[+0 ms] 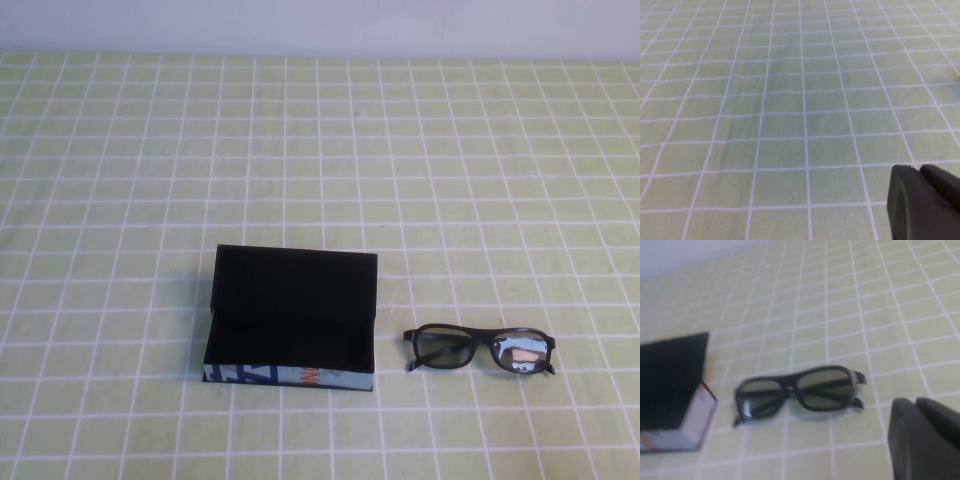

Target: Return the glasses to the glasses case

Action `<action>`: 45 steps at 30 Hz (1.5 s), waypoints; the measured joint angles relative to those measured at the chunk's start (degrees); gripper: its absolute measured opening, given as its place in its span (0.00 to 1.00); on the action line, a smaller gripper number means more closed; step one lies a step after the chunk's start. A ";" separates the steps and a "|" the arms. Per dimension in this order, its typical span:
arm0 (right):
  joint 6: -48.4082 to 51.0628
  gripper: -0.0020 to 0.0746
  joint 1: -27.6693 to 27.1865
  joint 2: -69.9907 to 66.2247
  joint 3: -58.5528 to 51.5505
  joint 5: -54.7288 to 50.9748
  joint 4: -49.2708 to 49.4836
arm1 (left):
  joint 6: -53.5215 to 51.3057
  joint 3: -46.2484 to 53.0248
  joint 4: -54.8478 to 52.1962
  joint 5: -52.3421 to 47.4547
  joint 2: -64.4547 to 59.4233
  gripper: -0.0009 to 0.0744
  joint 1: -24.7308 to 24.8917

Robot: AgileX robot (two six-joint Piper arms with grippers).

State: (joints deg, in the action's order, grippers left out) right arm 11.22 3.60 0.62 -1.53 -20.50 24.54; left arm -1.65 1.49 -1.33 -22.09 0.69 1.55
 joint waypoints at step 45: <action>19.43 0.01 15.50 -74.04 55.15 -39.38 -9.77 | 0.00 0.00 0.00 0.00 0.00 0.01 0.00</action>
State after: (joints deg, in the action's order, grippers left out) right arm 30.66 19.10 -73.42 53.63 -59.88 14.77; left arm -1.65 1.49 -1.33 -22.09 0.69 1.55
